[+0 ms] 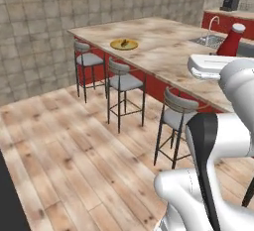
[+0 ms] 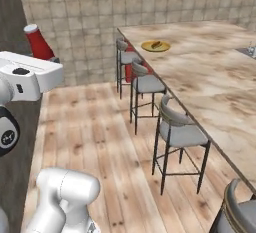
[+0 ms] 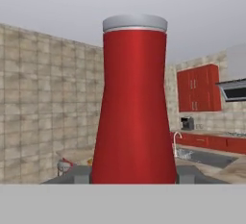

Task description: Move the hot dog bun to the plate on the dining table and place the condiment next to that plate. Then navigate to the fridge and take the sausage and place it on the plate as well.

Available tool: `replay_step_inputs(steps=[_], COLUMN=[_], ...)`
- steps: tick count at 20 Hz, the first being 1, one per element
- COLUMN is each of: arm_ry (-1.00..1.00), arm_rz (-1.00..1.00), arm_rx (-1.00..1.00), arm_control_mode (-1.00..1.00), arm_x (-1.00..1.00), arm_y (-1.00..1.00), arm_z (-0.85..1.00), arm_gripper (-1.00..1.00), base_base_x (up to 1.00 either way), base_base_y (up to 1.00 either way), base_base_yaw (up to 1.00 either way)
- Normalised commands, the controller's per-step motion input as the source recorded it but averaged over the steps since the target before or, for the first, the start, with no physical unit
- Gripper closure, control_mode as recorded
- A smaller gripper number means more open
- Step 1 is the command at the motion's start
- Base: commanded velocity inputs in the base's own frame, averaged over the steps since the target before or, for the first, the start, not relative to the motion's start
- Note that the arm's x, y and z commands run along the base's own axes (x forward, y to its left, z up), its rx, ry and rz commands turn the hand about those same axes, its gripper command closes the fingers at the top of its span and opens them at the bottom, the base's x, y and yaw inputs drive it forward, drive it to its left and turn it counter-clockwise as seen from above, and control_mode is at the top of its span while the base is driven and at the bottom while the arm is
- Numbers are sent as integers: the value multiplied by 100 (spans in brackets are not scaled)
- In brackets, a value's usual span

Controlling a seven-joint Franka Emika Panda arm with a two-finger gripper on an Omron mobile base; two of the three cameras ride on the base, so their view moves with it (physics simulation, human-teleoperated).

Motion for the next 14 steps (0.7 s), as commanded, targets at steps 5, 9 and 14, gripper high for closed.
replay_step_inputs(steps=[5,9,14], arm_ry=[0,0,0], arm_rz=[0,0,0], arm_rx=[0,0,0], arm_control_mode=[100,100,100], arm_x=[0,0,0], arm_y=[0,0,0], arm_z=[0,0,0], arm_gripper=[100,100,100], base_base_x=[100,100,100], base_base_y=[71,74,82], base_base_yaw=[-44,-43,-43])
